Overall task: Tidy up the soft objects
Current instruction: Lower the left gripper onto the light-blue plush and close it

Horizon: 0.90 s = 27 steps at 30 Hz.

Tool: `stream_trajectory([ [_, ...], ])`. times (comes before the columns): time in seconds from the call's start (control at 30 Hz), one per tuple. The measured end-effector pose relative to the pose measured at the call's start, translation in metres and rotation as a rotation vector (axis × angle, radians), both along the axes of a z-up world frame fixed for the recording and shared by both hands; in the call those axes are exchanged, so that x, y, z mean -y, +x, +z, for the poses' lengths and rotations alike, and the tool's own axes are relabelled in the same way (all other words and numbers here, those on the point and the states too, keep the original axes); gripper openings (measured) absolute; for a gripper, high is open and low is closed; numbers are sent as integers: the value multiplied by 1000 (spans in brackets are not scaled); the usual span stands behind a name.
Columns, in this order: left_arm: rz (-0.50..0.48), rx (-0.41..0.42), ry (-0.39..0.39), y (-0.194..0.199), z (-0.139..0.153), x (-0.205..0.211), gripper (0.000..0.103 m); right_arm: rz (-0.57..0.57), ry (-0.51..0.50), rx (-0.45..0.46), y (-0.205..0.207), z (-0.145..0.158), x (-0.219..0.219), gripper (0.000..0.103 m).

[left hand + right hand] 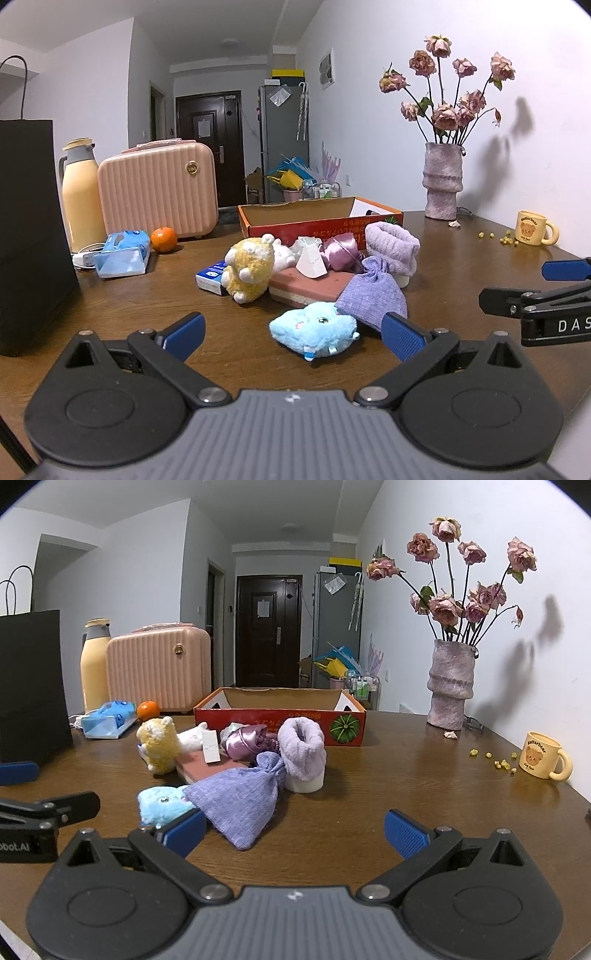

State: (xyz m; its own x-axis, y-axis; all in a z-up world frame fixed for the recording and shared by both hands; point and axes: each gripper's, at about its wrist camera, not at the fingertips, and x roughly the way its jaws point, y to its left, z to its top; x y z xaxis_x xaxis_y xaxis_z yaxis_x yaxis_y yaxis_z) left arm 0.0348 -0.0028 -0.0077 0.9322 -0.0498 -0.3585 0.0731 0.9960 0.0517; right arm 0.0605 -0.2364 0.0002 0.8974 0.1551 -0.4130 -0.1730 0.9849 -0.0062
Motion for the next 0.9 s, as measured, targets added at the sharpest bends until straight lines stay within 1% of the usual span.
stream_trajectory([
  [0.2, -16, -9, 13, 15, -2, 2, 103, -4, -2, -10, 13, -2, 0, 103],
  [0.6, -71, -30, 14, 45, -4, 4, 103, -17, 0, -43, 44, -9, 0, 103],
  [0.7, -82, -46, 12, 54, -6, 4, 103, -22, 1, -53, 51, -12, 1, 103],
  [0.9, -91, -95, 42, 77, -13, 8, 103, -35, 2, -75, 63, -19, 4, 103],
])
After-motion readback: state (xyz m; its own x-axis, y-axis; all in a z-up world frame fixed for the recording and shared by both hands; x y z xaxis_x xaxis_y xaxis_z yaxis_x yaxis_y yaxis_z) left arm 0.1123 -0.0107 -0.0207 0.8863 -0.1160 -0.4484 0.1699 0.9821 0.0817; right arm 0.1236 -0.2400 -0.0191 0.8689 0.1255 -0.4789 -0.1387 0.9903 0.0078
